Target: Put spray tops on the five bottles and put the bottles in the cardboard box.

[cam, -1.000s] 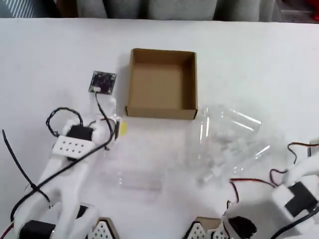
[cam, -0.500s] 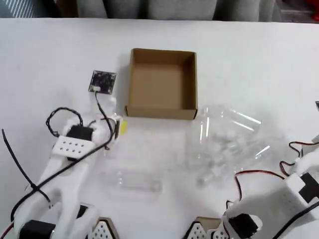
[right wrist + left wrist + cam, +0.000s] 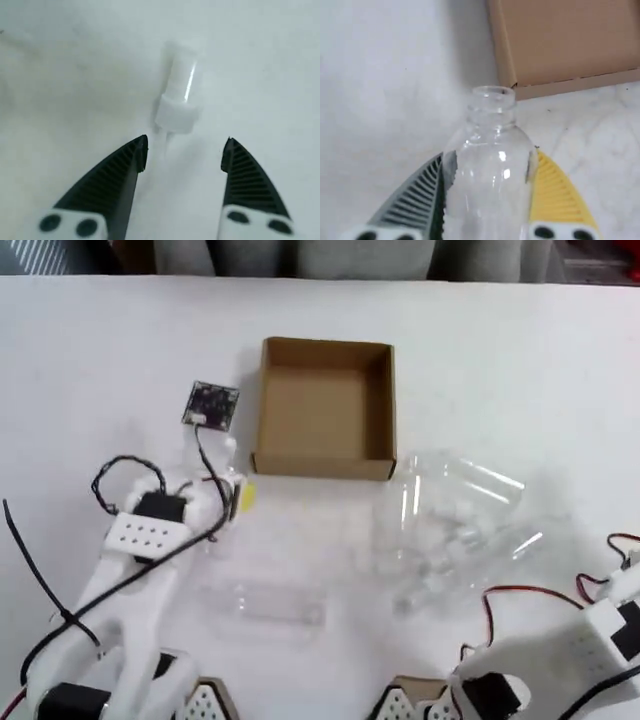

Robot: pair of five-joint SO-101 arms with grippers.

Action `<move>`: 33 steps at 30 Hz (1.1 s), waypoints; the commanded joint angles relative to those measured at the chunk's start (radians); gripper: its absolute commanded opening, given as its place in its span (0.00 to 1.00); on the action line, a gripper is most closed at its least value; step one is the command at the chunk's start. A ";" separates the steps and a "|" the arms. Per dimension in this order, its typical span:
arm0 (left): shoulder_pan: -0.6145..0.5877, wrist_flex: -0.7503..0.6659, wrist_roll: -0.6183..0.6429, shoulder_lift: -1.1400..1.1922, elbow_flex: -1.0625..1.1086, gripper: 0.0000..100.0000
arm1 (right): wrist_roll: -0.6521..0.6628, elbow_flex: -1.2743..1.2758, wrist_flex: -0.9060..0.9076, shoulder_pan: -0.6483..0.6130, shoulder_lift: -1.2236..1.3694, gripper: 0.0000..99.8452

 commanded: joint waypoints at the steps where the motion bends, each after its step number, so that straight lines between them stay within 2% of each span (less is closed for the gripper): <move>1: 0.013 -0.023 -0.012 -0.042 -0.006 0.02 | -0.081 -0.048 0.010 -0.001 0.024 0.22; 10: 0.013 -0.023 -0.012 -0.042 -0.005 0.02 | -0.215 -0.048 -0.101 -0.045 0.091 0.20; 15: 0.013 -0.023 -0.012 -0.042 -0.005 0.02 | -0.221 -0.104 -0.091 -0.050 0.094 0.14; 20: 0.015 -0.023 -0.012 -0.042 -0.005 0.02 | -0.215 -0.157 -0.027 -0.045 0.101 0.14; 33: 0.015 -0.023 -0.012 -0.042 -0.005 0.02 | -0.213 -0.164 -0.031 -0.048 0.179 0.13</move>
